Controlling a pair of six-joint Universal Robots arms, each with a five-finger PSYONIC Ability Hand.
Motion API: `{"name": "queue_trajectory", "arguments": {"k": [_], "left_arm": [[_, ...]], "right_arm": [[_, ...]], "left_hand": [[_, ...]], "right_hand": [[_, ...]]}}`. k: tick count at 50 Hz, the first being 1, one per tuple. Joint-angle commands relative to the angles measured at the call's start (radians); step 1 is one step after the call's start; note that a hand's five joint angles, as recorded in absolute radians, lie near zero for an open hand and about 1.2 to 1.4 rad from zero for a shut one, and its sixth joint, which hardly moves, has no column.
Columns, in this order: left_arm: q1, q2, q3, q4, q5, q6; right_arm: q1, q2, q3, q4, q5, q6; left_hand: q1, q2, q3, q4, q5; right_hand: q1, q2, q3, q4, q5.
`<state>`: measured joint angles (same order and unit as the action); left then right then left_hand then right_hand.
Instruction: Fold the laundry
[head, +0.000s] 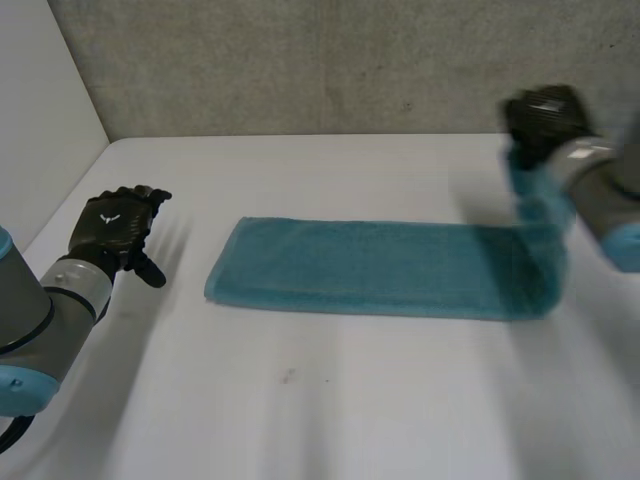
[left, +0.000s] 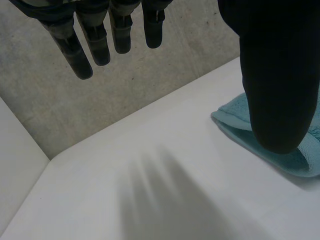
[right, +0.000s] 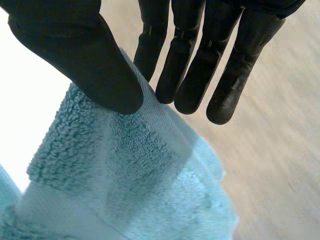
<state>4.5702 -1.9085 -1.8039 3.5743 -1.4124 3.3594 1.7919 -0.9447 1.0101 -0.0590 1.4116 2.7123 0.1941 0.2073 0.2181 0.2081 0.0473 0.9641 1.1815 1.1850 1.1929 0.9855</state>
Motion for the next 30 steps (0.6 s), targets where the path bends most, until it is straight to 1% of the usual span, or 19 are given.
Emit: {"name": "queue_trajectory", "arguments": {"k": [1, 3, 5, 7, 11, 15, 18, 19, 20, 21, 22, 23, 26, 27, 30], "left_arm": [[0.001, 0.003, -0.002, 0.000, 0.000, 0.000], [0.001, 0.005, -0.003, 0.000, 0.000, 0.000], [0.001, 0.005, -0.003, 0.000, 0.000, 0.000], [0.001, 0.005, -0.003, 0.000, 0.000, 0.000], [0.001, 0.005, -0.003, 0.000, 0.001, 0.000], [0.000, 0.003, -0.003, 0.000, 0.000, 0.000], [0.000, 0.000, -0.005, 0.000, 0.001, 0.000], [-0.002, -0.001, -0.005, 0.000, 0.001, 0.000], [-0.002, -0.003, -0.005, 0.000, 0.001, 0.000], [-0.002, -0.003, -0.005, 0.000, 0.001, 0.000], [-0.002, -0.004, -0.005, 0.000, 0.001, 0.000], [-0.002, -0.004, -0.005, 0.000, 0.001, 0.000], [-0.005, -0.004, -0.005, 0.000, 0.001, 0.000], [-0.005, -0.004, -0.005, 0.000, 0.003, 0.000], [-0.014, -0.004, -0.006, -0.002, 0.003, 0.000]], "right_arm": [[0.300, 0.162, -0.200, -0.018, -0.008, -0.016], [0.416, 0.255, -0.305, -0.027, -0.010, -0.023], [0.440, 0.282, -0.332, -0.028, -0.010, -0.026], [0.516, 0.375, -0.422, -0.028, -0.011, -0.026], [0.611, 0.470, -0.469, -0.025, -0.026, -0.028], [0.673, 0.524, -0.450, -0.022, -0.066, -0.032], [0.682, 0.537, -0.452, -0.024, -0.056, -0.043], [0.679, 0.538, -0.455, -0.022, -0.030, -0.063], [0.675, 0.534, -0.455, -0.022, -0.007, -0.075], [0.673, 0.531, -0.455, -0.022, 0.022, -0.087], [0.673, 0.526, -0.455, -0.024, 0.053, -0.097], [0.670, 0.512, -0.458, -0.024, 0.119, -0.107], [0.669, 0.466, -0.453, -0.019, 0.194, -0.106], [0.666, 0.425, -0.435, -0.012, 0.231, -0.098], [0.643, 0.362, -0.384, 0.017, 0.250, -0.063]], "left_hand": [[-0.020, -0.033, -0.044, -0.034, -0.047], [-0.020, -0.033, -0.044, -0.034, -0.047], [-0.020, -0.033, -0.044, -0.034, -0.047], [-0.020, -0.033, -0.044, -0.034, -0.047], [-0.020, -0.033, -0.044, -0.034, -0.047], [-0.020, -0.033, -0.044, -0.034, -0.047], [-0.020, -0.033, -0.044, -0.034, -0.047], [-0.020, -0.033, -0.044, -0.034, -0.047], [-0.020, -0.033, -0.044, -0.034, -0.047], [-0.020, -0.033, -0.044, -0.034, -0.047], [-0.020, -0.033, -0.044, -0.034, -0.047], [-0.020, -0.033, -0.044, -0.034, -0.047], [-0.020, -0.033, -0.044, -0.034, -0.047], [-0.020, -0.033, -0.044, -0.034, -0.047], [-0.020, -0.033, -0.044, -0.034, -0.047]], "right_hand": [[0.432, 0.215, 0.211, 0.203, 0.236], [0.432, 0.215, 0.211, 0.203, 0.236], [0.432, 0.215, 0.211, 0.203, 0.236], [0.432, 0.215, 0.211, 0.203, 0.236], [0.432, 0.215, 0.211, 0.203, 0.236], [0.432, 0.215, 0.211, 0.203, 0.236], [0.432, 0.215, 0.211, 0.203, 0.236], [-0.043, -0.261, -0.264, -0.272, -0.239], [-0.351, -0.568, -0.571, -0.579, -0.546], [-0.598, -0.815, -0.819, -0.826, -0.794], [-0.746, -0.963, -0.966, -0.974, -0.941], [-0.790, -1.007, -1.010, -1.018, -0.986], [-0.790, -1.007, -1.010, -1.018, -0.986], [-0.790, -1.007, -1.010, -1.018, -0.986], [-0.790, -1.007, -1.010, -1.018, -0.986]]}}
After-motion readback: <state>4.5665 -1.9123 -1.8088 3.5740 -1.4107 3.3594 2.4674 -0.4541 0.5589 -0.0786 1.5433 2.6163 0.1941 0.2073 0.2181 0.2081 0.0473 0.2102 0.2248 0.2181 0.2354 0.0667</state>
